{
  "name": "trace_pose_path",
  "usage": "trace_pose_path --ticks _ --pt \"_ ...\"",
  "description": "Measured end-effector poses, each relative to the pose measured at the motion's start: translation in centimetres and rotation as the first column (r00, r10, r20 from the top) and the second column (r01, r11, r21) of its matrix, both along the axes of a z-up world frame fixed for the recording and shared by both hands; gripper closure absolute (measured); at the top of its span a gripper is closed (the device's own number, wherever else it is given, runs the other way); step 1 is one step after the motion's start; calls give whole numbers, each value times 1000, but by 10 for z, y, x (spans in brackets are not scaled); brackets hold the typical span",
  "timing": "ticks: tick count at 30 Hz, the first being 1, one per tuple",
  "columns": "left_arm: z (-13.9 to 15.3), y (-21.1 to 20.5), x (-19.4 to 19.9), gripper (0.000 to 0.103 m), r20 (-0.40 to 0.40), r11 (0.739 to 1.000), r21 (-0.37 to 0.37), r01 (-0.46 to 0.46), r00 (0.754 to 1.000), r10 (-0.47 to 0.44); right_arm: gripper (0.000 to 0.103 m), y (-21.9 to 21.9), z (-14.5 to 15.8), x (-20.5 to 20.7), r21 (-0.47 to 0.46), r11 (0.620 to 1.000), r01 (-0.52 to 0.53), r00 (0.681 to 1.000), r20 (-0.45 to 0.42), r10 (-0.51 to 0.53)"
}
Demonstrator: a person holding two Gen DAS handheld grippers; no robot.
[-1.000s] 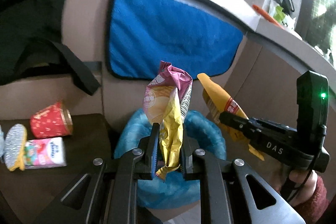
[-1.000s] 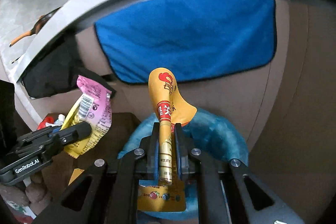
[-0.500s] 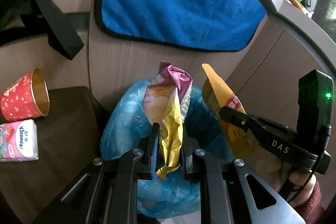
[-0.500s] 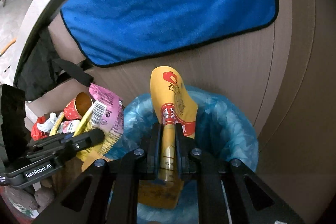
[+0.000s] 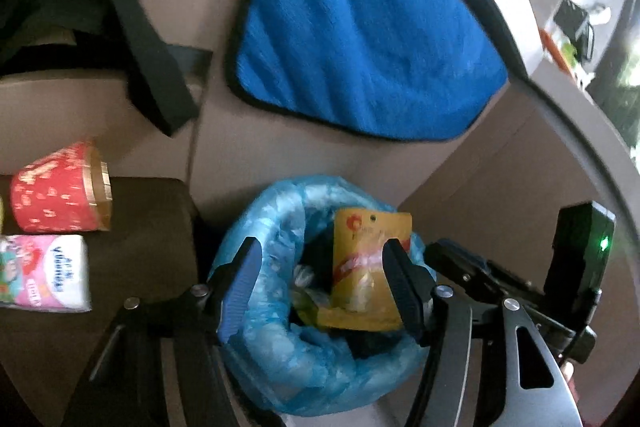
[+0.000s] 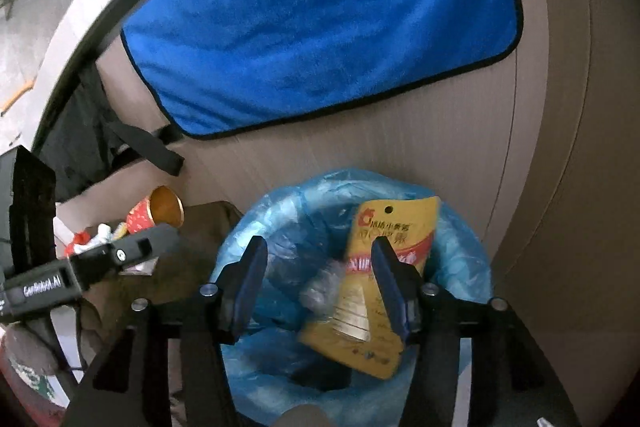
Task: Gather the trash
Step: 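Move both tools back to the remaining trash on the table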
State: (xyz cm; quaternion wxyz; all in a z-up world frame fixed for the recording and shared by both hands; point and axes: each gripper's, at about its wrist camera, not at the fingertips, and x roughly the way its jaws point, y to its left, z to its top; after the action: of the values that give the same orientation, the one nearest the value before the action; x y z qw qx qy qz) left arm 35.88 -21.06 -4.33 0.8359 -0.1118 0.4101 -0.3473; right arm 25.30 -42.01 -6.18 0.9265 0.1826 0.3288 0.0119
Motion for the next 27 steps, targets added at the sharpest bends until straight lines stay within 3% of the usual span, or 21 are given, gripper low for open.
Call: trace_pose_path --ticks 7,15,19,22,27 --pt "24 66 -15 40 48 995 -12 -104 993 104 49 8 23 -12 16 1000 5 999 47 -6" --pt "34 169 -51 40 170 956 90 -280 950 262 49 66 57 -17 -32 997 -70 992 99 73" --pt "26 228 -71 40 220 911 136 -390 908 356 49 114 64 -12 -73 988 -134 985 104 141" --pt "16 277 -82 40 245 858 170 -486 864 441 49 157 64 -5 -119 974 -193 975 89 204" --pt "-11 366 -88 40 167 770 160 -617 786 595 49 219 57 10 -149 942 -300 950 45 310"
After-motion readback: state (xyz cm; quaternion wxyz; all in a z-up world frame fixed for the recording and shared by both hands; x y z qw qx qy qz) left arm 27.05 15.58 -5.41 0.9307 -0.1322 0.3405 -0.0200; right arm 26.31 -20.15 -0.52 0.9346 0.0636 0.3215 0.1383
